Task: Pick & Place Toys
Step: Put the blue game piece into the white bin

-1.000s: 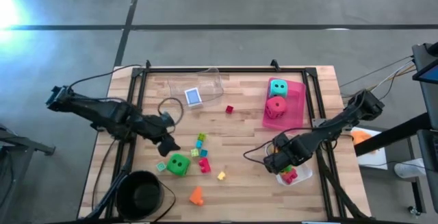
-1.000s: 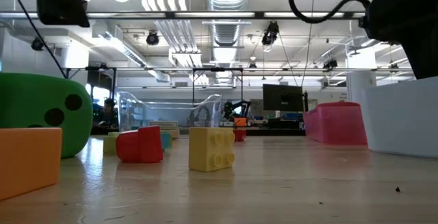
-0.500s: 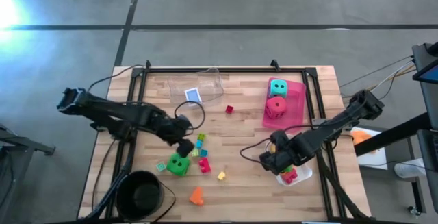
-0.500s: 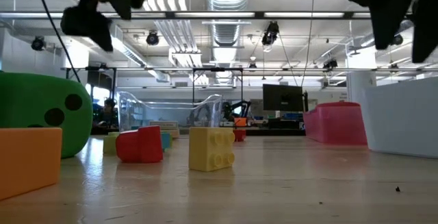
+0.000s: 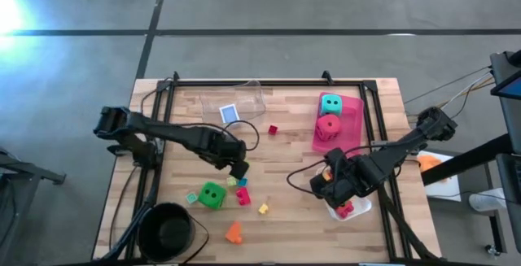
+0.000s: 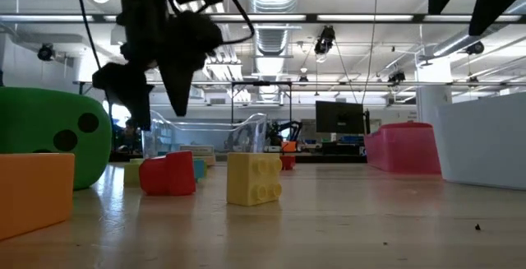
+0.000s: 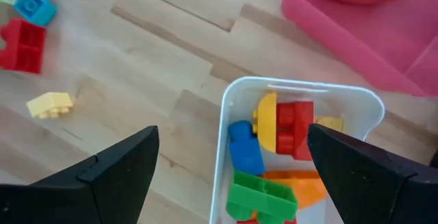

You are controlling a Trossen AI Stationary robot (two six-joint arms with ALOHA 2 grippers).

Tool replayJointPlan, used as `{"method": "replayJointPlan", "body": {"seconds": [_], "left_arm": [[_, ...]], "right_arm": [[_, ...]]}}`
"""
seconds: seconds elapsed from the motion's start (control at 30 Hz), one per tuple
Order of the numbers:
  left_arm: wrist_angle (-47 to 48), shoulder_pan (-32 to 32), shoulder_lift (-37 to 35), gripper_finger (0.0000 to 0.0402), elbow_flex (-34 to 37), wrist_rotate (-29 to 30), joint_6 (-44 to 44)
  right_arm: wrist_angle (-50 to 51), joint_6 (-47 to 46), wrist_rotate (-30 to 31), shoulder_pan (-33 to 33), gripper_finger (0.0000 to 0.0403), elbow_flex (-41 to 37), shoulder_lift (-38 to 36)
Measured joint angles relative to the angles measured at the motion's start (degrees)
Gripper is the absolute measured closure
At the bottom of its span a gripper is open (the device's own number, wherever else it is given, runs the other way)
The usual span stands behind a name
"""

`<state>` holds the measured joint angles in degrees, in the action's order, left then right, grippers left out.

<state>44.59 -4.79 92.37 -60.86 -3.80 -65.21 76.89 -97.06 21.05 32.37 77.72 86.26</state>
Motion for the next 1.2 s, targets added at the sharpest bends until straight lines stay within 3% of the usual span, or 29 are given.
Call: {"method": "replayJointPlan", "body": {"seconds": [0.17,0.57,0.9,1.2], "left_arm": [[-1.52,0.08,4.07,0.0085,0.00,-0.77,0.81],[-4.34,0.49,8.67,0.0097,0.07,1.42,2.21],[-4.87,0.69,10.50,0.0182,0.11,1.48,2.80],[-5.88,0.75,10.54,0.0308,0.06,1.29,4.82]], "right_arm": [[0.96,-0.02,3.47,0.85,0.0035,0.84,-0.04],[0.91,0.02,4.03,1.54,0.0035,0.69,-0.28],[0.91,0.25,4.01,1.65,0.0035,0.65,-0.31],[0.89,0.24,4.00,1.65,0.0035,0.62,-0.33]]}}
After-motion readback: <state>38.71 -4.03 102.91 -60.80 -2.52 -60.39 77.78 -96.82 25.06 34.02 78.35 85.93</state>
